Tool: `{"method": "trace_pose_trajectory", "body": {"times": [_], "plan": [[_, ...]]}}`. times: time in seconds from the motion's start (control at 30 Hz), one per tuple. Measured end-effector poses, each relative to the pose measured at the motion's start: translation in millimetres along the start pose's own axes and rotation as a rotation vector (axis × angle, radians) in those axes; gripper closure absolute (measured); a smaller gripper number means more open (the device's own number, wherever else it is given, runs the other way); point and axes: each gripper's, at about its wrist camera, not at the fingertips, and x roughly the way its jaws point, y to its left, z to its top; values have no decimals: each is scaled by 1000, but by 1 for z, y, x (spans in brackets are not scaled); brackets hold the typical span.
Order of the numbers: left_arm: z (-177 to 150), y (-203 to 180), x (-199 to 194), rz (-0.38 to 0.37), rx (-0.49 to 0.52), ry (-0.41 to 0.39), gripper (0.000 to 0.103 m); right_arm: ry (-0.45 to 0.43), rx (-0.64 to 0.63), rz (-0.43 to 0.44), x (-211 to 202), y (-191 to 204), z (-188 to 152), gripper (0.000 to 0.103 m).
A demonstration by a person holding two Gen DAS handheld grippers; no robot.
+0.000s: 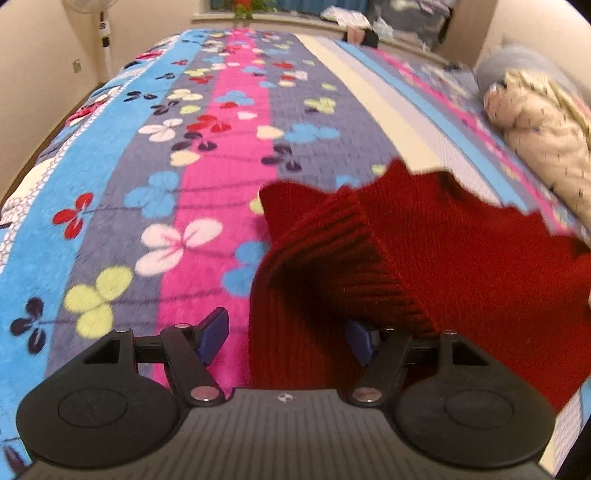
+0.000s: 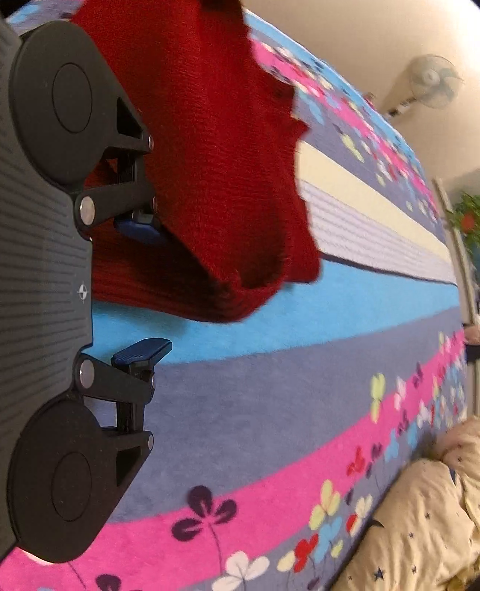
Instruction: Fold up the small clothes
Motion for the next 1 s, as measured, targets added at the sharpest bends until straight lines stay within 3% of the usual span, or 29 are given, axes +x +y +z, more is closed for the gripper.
{"method": "trace_pose_trajectory", "body": {"times": [0.13,0.4,0.5,0.57,0.63,0.67,0.7,0.9,1.0], "plan": [[10,0,10,-9,-33,-26,26,-46,62,5,6,-5,10,46],[13,-3,24,-10,11,-97,27,-73,111,-4,18,-5,22,47],[12,-4,25,-20,31,-113,39,-93,111,-3,20,-2,26,53],[12,-7,24,-30,48,-125,59,-111,105,5,20,2,28,69],[14,-9,21,-22,65,-145,75,-117,100,13,22,5,30,101],[15,-9,20,-16,62,-155,86,-121,94,3,22,7,30,103],[17,-8,18,-10,51,-168,88,-131,90,-9,22,9,31,103],[24,0,-1,-39,19,-254,90,-336,197,-36,-6,-5,37,103],[27,2,-3,-50,-1,-262,90,-345,247,-51,-7,-17,39,103]]}}
